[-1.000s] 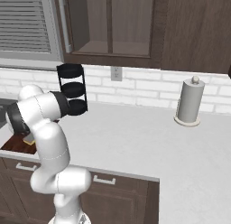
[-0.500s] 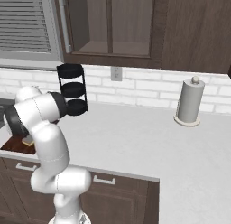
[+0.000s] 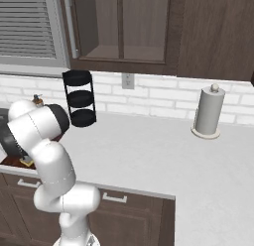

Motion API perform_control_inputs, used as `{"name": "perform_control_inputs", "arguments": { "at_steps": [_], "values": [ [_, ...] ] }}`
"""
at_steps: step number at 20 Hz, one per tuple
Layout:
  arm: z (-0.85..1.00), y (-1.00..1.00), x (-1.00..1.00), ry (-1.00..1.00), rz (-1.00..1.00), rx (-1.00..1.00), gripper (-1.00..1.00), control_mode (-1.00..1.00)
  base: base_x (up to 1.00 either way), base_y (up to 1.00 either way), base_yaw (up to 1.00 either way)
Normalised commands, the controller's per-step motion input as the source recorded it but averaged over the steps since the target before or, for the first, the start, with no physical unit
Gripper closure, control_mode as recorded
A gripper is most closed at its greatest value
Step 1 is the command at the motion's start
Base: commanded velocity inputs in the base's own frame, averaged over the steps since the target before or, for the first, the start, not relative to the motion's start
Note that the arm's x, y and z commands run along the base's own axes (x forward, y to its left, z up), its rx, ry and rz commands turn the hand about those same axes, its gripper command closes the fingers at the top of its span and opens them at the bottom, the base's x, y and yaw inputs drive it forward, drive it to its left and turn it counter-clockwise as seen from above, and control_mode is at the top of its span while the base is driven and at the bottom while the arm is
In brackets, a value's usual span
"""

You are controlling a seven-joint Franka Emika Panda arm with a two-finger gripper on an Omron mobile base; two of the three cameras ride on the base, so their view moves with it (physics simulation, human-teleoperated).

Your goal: Pick up the sponge from the counter and clean the cutting board by briefly scrubbing or pressing down on the cutting board. Once finished, release the sponge.

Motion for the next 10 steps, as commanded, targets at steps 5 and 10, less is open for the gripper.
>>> {"name": "perform_control_inputs", "arguments": {
  "at_steps": [5,10],
  "values": [
    [-0.39,0.07,-0.19,0.00,0.00,0.00,1.00,-1.00,0.00,0.00,0.00],
    [-0.19,0.35,-0.31,0.00,0.00,0.00,1.00,-1.00,0.00,0.00,0.00]
  ]
}}
